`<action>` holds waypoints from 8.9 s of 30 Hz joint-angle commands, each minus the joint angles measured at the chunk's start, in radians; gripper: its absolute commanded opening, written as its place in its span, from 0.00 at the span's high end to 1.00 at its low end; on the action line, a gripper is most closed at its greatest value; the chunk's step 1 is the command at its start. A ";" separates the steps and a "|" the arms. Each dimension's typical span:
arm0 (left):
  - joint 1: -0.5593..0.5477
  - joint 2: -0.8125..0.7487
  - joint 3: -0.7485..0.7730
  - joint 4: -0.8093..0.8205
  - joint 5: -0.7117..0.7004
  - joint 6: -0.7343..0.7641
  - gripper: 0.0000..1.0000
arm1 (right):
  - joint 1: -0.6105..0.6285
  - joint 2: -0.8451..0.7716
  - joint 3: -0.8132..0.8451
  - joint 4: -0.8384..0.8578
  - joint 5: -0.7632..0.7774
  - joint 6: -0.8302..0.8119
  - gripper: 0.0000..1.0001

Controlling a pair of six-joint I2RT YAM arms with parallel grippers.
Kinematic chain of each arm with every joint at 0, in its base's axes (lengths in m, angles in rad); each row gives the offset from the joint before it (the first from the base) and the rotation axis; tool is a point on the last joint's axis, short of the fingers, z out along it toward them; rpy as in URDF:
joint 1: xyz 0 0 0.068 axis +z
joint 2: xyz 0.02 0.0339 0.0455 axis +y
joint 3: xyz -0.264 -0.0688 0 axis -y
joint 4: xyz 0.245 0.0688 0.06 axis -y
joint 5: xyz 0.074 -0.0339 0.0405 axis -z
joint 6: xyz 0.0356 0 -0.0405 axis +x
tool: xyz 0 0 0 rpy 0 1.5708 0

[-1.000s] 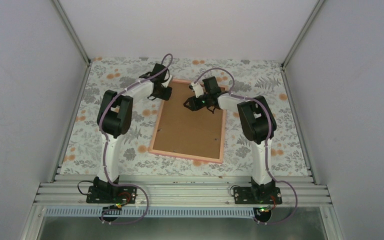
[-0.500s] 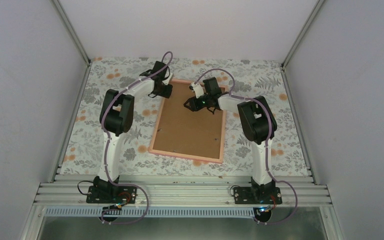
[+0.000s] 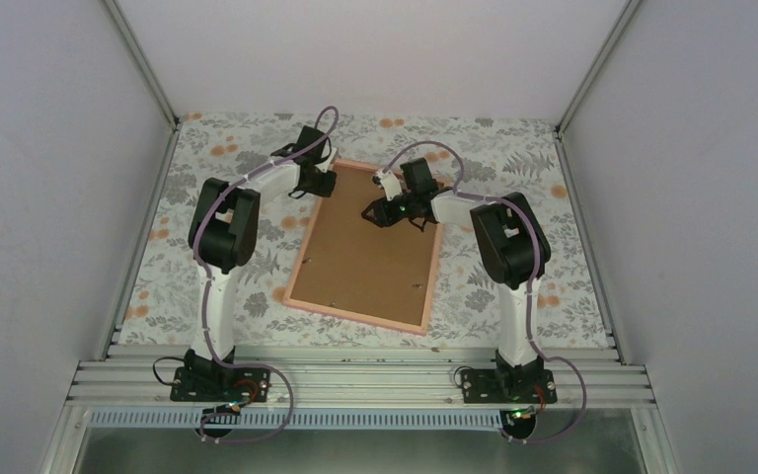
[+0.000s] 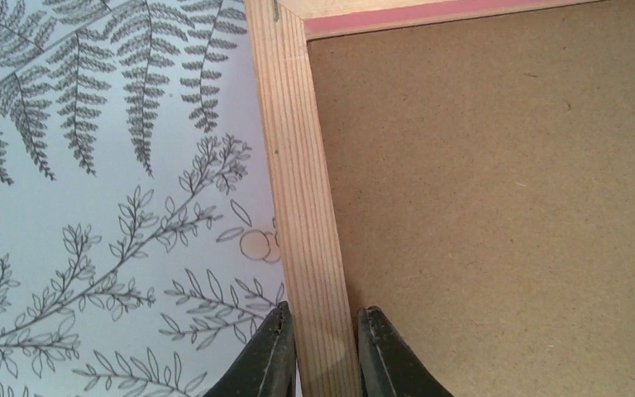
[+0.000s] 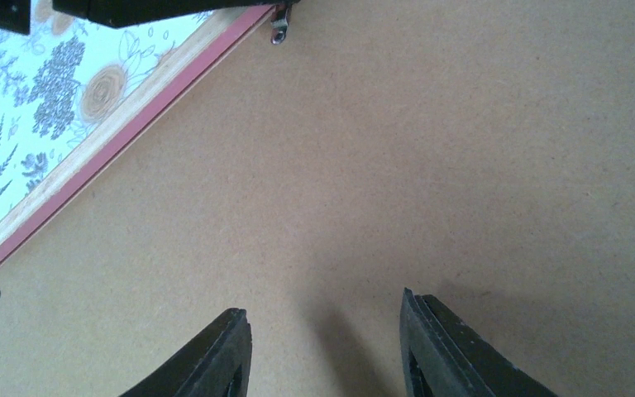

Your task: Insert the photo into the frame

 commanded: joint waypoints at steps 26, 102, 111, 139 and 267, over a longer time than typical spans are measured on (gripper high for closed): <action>-0.006 -0.260 -0.220 0.047 0.212 0.352 0.51 | -0.209 0.132 0.513 -0.501 -0.117 -0.355 0.18; -0.138 -0.152 -0.273 0.082 0.157 0.324 0.62 | -0.272 -0.172 0.062 -0.637 0.240 -0.199 0.07; -0.137 -0.154 -0.282 0.088 0.158 0.321 0.62 | -0.226 -0.131 0.027 -0.605 0.189 -0.159 0.09; -0.137 -0.161 -0.302 0.104 0.155 0.313 0.62 | -0.207 -0.048 0.046 -0.555 0.306 -0.118 0.75; -0.293 -0.380 -0.675 0.271 0.175 0.567 0.69 | 0.042 -0.654 -0.621 -0.736 0.583 -0.623 0.32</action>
